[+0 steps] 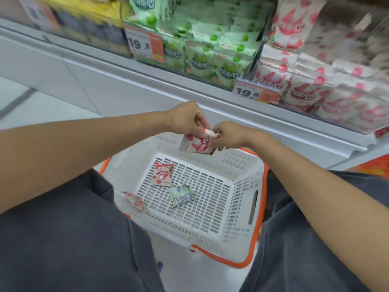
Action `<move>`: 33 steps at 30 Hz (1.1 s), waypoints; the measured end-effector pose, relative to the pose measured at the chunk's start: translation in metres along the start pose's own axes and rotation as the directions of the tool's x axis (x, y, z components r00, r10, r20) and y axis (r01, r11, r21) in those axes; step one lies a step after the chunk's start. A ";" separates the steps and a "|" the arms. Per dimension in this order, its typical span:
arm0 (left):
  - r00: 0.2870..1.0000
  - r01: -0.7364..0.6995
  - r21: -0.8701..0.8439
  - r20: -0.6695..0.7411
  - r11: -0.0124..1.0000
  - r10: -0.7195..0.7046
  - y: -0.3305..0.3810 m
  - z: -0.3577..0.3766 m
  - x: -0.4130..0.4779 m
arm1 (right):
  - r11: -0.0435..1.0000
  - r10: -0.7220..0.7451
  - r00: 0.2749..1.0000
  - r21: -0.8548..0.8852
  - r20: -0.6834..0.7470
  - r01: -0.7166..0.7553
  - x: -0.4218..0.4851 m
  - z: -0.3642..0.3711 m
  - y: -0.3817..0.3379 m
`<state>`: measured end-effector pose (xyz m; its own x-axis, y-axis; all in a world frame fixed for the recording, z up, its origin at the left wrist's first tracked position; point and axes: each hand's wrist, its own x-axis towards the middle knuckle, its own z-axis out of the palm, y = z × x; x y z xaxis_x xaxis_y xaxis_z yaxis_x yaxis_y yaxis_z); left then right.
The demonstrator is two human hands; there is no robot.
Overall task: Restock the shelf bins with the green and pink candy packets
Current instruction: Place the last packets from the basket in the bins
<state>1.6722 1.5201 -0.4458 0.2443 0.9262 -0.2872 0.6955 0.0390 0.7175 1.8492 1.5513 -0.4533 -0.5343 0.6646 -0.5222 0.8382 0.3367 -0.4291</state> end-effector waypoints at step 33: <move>0.695 -0.231 0.100 -0.679 0.968 0.236 0.140 -0.047 0.074 | 0.668 0.350 0.527 0.601 -0.774 0.439 -0.056 -0.122 0.023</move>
<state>1.7558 1.6113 -0.3368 -0.1244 0.9078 0.4005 0.6839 -0.2140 0.6975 1.9120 1.6032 -0.3447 0.0969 0.9846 0.1454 0.2591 0.1161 -0.9589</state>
